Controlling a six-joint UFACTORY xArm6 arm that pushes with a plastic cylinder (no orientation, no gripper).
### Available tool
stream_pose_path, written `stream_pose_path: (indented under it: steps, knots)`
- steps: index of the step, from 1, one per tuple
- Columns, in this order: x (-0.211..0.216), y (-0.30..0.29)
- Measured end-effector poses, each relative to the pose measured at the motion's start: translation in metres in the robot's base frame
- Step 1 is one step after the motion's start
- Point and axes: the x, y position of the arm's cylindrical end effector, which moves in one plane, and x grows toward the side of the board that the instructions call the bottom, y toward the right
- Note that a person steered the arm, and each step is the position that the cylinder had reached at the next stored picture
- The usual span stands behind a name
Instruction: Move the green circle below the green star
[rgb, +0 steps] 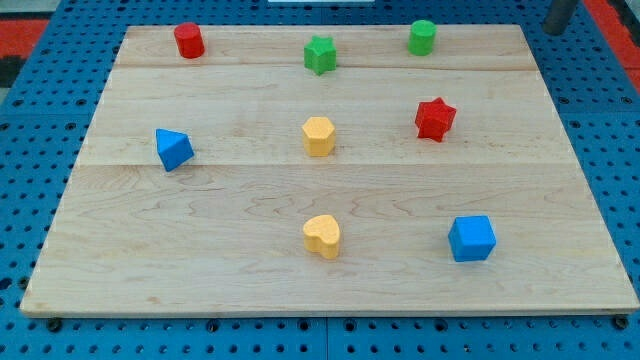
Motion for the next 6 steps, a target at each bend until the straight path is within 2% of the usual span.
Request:
stream_pose_path:
  steps: [3,4,5,6]
  knots:
    - [0.009,-0.001]
    - [0.035,0.003]
    - [0.061,-0.024]
    - [0.066,-0.026]
